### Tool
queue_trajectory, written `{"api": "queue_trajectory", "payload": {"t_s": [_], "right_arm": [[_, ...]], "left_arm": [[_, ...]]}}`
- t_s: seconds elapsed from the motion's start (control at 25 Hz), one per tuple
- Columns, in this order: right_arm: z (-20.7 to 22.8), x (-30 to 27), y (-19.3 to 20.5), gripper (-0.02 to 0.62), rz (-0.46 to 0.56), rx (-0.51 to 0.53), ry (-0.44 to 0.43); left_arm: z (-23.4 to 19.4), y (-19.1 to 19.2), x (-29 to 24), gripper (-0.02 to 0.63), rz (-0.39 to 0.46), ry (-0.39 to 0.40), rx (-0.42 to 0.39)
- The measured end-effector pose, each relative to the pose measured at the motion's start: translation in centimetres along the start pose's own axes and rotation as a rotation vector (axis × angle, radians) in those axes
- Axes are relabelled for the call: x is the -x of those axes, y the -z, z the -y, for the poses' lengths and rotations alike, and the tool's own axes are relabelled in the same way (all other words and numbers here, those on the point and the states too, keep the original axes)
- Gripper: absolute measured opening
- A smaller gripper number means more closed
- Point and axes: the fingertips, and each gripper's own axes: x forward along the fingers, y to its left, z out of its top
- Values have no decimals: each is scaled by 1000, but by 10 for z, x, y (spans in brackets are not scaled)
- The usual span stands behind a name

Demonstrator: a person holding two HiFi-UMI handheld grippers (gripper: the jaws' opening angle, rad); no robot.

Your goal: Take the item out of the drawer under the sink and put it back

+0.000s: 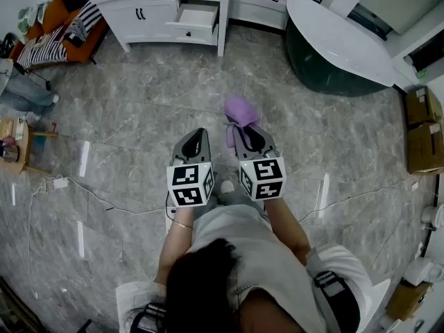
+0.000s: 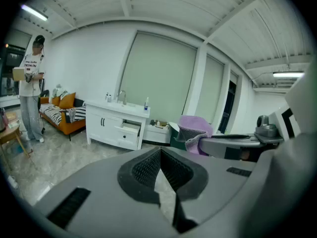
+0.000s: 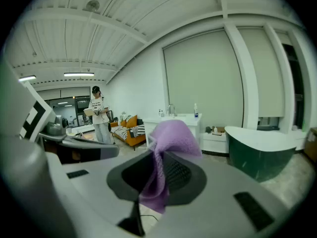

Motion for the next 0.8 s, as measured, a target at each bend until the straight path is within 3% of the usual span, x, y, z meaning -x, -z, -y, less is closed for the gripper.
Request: {"api": "queue_trajectory", "payload": {"t_s": [0.8], "right_arm": [[47,-4,9,72,-21,-29,-82]], "left_arm": [[30,11,-31,5,-16,-56,32]]}}
